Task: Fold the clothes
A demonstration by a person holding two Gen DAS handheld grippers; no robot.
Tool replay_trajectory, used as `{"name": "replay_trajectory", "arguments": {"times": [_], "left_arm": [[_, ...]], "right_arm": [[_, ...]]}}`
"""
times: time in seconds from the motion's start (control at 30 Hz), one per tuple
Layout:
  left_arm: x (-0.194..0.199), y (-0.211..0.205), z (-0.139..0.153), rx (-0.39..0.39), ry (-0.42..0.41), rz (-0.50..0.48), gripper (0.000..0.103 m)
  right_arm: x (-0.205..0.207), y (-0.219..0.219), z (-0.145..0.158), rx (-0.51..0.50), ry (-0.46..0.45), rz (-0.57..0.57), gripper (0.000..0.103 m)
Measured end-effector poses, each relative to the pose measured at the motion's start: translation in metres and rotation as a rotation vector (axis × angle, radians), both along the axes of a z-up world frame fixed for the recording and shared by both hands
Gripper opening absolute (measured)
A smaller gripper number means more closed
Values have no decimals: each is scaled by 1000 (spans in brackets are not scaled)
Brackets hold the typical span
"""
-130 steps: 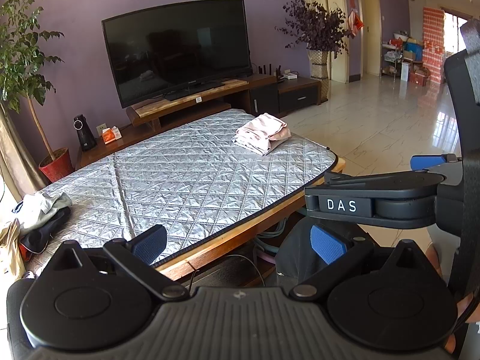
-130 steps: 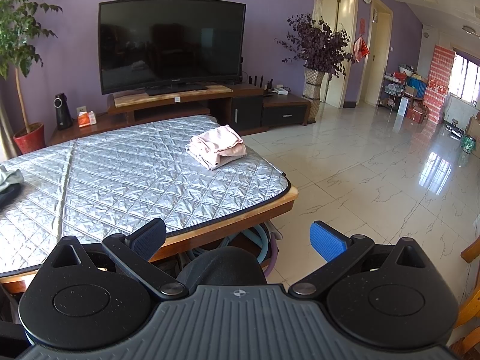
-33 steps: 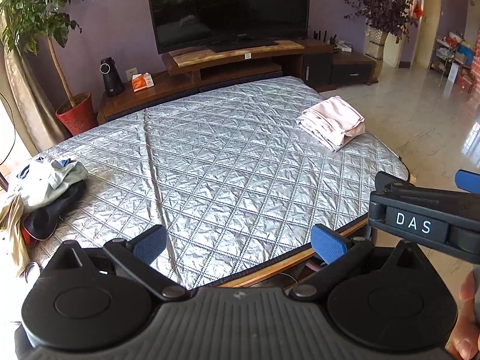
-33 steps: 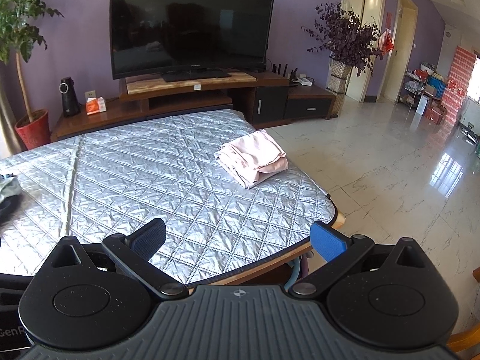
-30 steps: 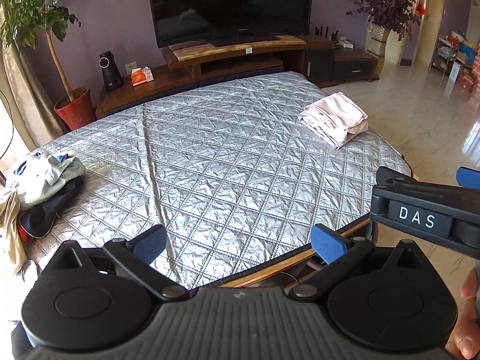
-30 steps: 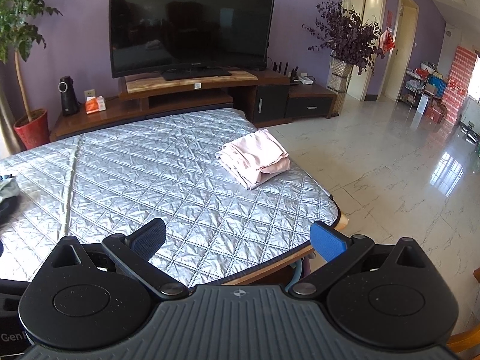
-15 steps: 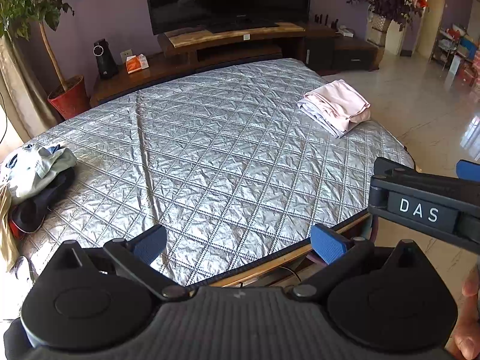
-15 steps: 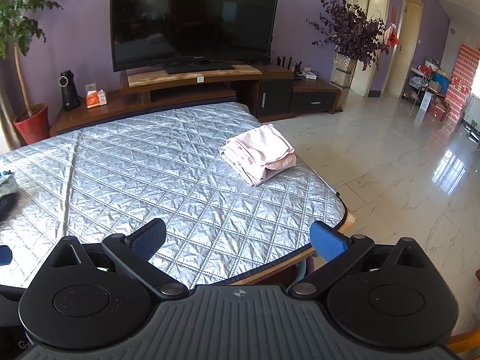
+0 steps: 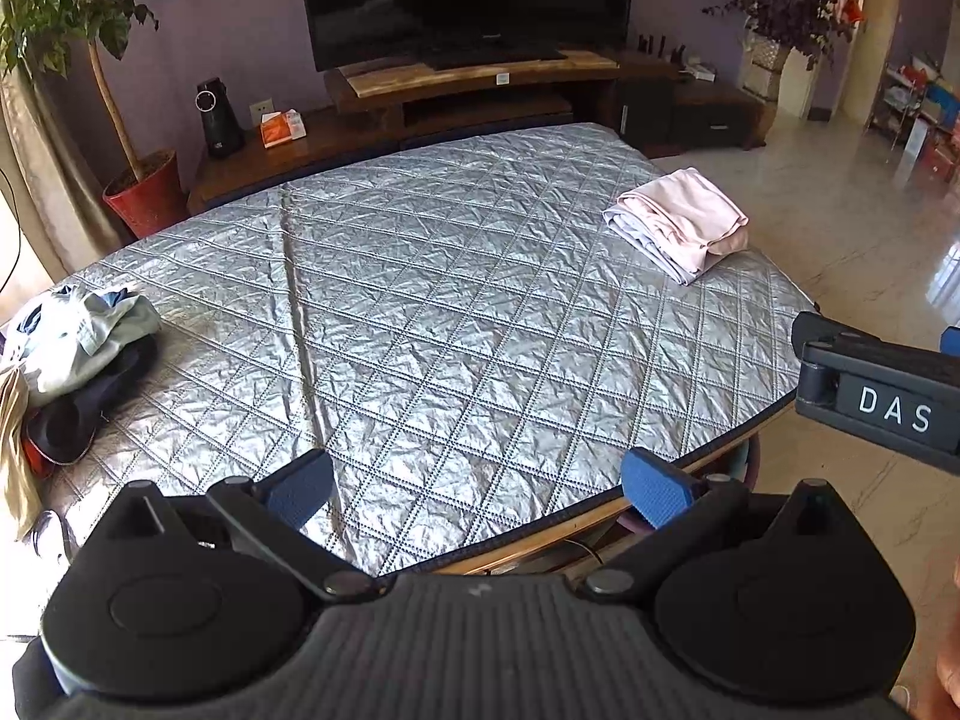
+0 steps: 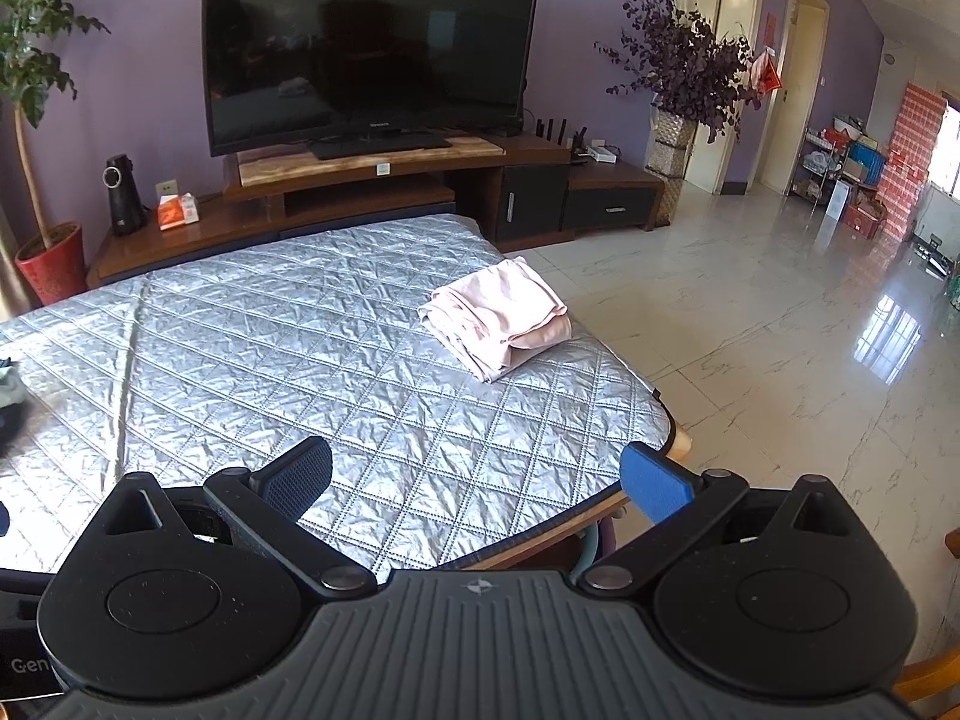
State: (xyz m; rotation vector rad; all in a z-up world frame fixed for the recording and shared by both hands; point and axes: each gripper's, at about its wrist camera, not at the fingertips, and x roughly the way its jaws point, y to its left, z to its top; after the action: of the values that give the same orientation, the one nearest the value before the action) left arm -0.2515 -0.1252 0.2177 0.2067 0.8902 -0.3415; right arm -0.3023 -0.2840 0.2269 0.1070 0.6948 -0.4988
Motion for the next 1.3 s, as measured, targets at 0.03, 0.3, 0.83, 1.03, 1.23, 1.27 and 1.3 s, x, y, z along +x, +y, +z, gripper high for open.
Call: {"name": "replay_trajectory", "arguments": {"times": [0.03,0.3,0.83,1.03,1.23,1.27,1.3], "left_arm": [[-1,-1,0,2,-2,-2,102],[-5,-3,3,1,-7,-6,102],[-11,-7,7,2,-16,-16,102],[-11,-6,5,2,-18,-16,102],[-9,-1,0,-4,-16,-9,102],[-9,0,-1,-10,-16,-9,102],[-8,1,-2,-18,-15,-9,102]], "right_arm": [[0,0,0,1,0,0,103],[-5,-5,1,4,-8,-15,103],[-14,-6,3,8,-17,-16,103],[-14,-6,2,12,-20,-12,103],[-13,-5,-2,5,-14,-11,103],[-12,-5,-3,5,-12,-13,103],[-12,-5,-5,5,-9,-14,103]]}}
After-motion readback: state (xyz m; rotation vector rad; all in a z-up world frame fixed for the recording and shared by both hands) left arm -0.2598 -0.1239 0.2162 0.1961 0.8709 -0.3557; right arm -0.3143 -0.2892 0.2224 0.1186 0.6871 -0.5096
